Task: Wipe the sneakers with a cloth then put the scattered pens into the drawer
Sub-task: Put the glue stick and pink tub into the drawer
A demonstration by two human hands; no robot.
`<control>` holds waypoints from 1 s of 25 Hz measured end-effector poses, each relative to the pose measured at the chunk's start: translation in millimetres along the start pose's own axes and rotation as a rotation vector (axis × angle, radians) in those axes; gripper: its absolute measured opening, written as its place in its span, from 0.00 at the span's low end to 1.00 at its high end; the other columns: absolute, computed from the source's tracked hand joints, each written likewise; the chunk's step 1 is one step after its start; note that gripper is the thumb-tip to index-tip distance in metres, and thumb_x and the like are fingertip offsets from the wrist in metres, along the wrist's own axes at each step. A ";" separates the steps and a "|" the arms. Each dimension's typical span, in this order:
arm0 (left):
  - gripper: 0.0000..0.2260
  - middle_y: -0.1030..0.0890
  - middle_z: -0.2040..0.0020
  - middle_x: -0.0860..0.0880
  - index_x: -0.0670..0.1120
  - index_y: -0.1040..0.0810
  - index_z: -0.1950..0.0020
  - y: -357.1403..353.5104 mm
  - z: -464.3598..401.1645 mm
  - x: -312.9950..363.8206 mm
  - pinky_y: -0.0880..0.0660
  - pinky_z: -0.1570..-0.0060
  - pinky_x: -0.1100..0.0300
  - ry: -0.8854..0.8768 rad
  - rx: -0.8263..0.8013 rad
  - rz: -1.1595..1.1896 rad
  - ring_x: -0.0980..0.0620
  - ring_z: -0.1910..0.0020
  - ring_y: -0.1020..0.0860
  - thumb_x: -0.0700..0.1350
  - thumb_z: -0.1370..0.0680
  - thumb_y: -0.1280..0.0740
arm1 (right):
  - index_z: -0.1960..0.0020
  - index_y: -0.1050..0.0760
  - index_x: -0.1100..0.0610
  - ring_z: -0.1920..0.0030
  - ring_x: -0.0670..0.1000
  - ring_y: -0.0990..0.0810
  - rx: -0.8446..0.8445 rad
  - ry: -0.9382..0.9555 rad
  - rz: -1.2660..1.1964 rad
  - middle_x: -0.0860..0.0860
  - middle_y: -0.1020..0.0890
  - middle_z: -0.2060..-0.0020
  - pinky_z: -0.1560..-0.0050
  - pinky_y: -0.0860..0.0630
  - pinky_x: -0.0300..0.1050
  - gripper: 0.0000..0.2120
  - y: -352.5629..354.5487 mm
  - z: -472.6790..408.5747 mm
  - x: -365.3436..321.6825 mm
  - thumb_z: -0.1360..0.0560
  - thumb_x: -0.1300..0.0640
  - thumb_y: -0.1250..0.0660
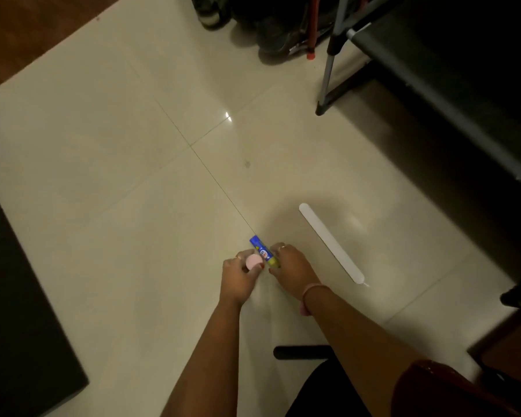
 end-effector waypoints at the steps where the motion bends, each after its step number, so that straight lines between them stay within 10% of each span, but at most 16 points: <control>1: 0.14 0.18 0.50 0.42 0.42 0.20 0.40 -0.2 -0.6 -1.7 0.28 0.61 0.73 -0.017 0.016 0.007 0.49 0.56 0.19 0.40 0.26 0.29 | 0.38 0.27 0.59 0.42 0.57 0.25 0.003 -0.002 -0.011 0.57 0.24 0.44 0.45 0.31 0.44 0.17 -3.6 -2.8 0.0 0.27 0.59 0.33; 12: 0.10 0.20 0.48 0.45 0.49 0.24 0.47 -37.1 27.7 15.7 0.22 0.46 0.52 0.121 -0.276 0.361 0.49 0.51 0.22 0.34 0.23 0.35 | 0.49 0.18 0.61 0.63 0.47 0.25 -0.004 -0.179 -0.288 0.55 0.18 0.61 0.60 0.27 0.39 0.10 12.9 23.0 39.8 0.30 0.59 0.27; 17: 0.11 0.19 0.50 0.46 0.46 0.24 0.43 -37.3 68.4 48.1 0.22 0.48 0.57 0.145 -0.298 0.497 0.51 0.52 0.21 0.35 0.23 0.32 | 0.55 0.19 0.62 0.72 0.44 0.27 -0.048 -0.221 -0.380 0.49 0.23 0.72 0.73 0.31 0.31 0.07 55.2 55.7 40.6 0.33 0.62 0.26; 25: 0.11 0.15 0.57 0.50 0.45 0.19 0.47 -18.3 169.2 152.2 0.21 0.46 0.55 0.050 -0.359 0.620 0.52 0.54 0.18 0.34 0.27 0.29 | 0.55 0.17 0.60 0.68 0.45 0.25 0.066 -0.213 -0.607 0.51 0.21 0.67 0.67 0.25 0.36 0.06 142.0 175.4 17.1 0.32 0.62 0.27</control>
Point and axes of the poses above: each hand's wrist, its own z-axis away from the middle knuckle, its own y-axis out of the back of the hand, x = y × z, the point moved 7 cm from there along -z, towards the middle knuckle
